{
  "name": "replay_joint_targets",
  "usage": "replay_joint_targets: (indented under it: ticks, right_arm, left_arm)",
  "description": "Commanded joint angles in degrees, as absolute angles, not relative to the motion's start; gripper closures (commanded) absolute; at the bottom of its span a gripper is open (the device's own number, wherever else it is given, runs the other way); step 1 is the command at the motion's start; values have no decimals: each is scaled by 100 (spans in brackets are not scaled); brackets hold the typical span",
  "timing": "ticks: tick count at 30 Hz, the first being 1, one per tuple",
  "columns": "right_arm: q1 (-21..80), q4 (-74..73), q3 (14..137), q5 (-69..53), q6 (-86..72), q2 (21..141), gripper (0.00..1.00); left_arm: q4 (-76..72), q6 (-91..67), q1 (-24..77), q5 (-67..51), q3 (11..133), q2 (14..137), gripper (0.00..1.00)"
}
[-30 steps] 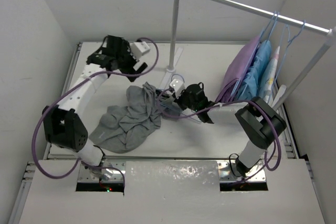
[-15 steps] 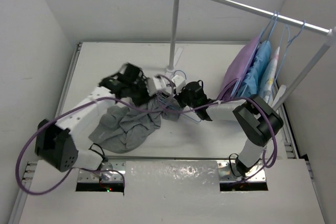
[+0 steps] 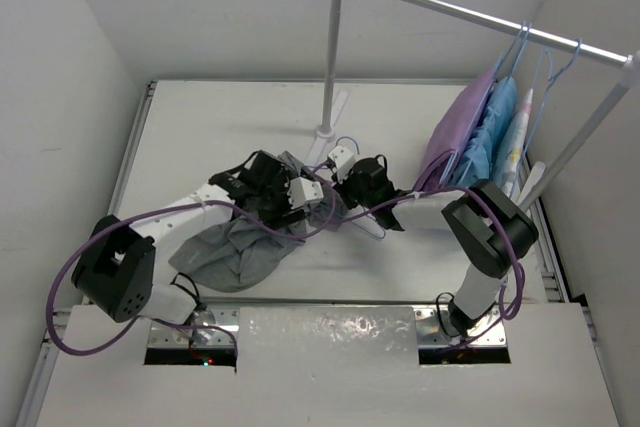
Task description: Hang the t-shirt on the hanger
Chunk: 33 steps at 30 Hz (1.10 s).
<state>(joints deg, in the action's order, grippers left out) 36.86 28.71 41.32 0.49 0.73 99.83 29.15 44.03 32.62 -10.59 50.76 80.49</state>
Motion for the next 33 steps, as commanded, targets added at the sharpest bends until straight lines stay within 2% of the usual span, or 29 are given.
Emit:
replay_joint_targets:
  ticks: [1,3,6,12,19,24,27,30,32,33]
  right_arm:
    - [3595,3410,4210,-9,-272,9774,100]
    - [3551,3410,4210,-79,-351,9756,100]
    - [3542,3419,4184,-123,-343,9747,100]
    - [3533,3357,4166,-62,-273,9747,100]
    - [3542,3349,4122,-62,-281,9694,100]
    - [3533,3393,4183,-176,-334,9738,100]
    - [3533,3279,4228,-176,-325,9738,100]
    - [3533,3261,4201,-176,-290,9703,100]
    - [3533,3287,4175,-211,-238,9694,100]
    - [3533,3322,4157,-228,-220,9686,100]
  left_arm:
    - [2480,3956,3182,-510,4808,8026,34]
    - [1929,3536,2928,-1076,4685,7736,32]
    - [1452,3070,2076,-2350,4667,7103,22]
    - [2082,3286,1907,-3829,4913,7102,11]
    - [2522,3963,1916,-3243,4659,7233,13]
    - [1812,3744,2179,-2620,4167,7373,29]
    - [1635,3753,2197,-2462,3973,7601,34]
    - [1390,3674,2197,-1953,3832,7655,48]
    - [968,3369,2189,-1375,3744,7594,70]
    - [810,3253,2188,-1162,3709,7472,94]
